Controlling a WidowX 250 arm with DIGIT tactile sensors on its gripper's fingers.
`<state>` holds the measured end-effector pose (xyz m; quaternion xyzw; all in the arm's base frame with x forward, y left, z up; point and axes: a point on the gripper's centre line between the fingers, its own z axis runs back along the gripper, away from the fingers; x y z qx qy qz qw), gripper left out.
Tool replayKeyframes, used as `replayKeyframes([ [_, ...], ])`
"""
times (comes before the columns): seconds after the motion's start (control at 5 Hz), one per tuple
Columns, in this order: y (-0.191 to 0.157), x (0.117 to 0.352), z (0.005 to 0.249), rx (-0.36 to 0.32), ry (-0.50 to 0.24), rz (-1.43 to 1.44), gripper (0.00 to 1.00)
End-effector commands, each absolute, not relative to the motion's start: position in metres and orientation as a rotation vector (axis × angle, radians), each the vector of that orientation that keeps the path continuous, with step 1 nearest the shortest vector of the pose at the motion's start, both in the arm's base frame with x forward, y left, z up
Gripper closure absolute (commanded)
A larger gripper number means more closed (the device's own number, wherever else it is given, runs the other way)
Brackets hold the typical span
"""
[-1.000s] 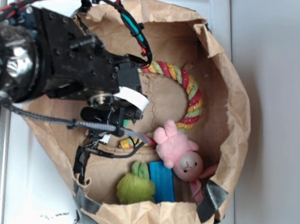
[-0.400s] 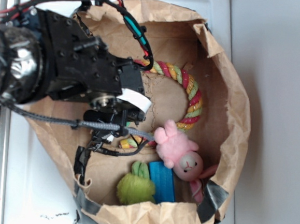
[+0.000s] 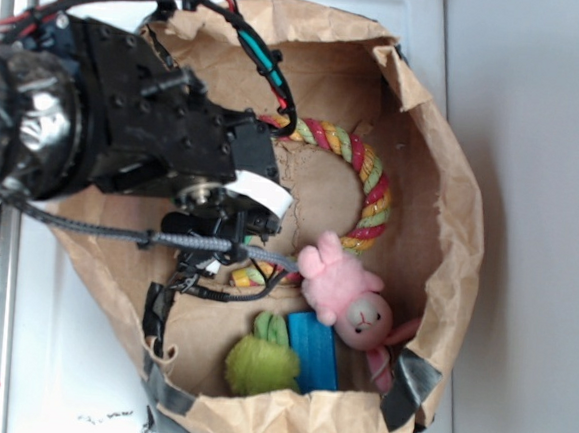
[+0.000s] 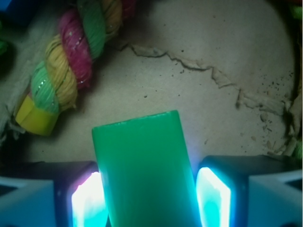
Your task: Grab the green block.
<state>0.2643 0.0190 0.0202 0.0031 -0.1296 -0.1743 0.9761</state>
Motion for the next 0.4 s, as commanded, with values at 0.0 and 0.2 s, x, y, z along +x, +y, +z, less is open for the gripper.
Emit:
replayKeyframes([
  [0.0, 0.066, 0.276, 0.079, -0.045, -0.369, -0.175, 1.00],
  [0.2, 0.072, 0.277, 0.103, -0.068, -0.363, -0.123, 1.00],
])
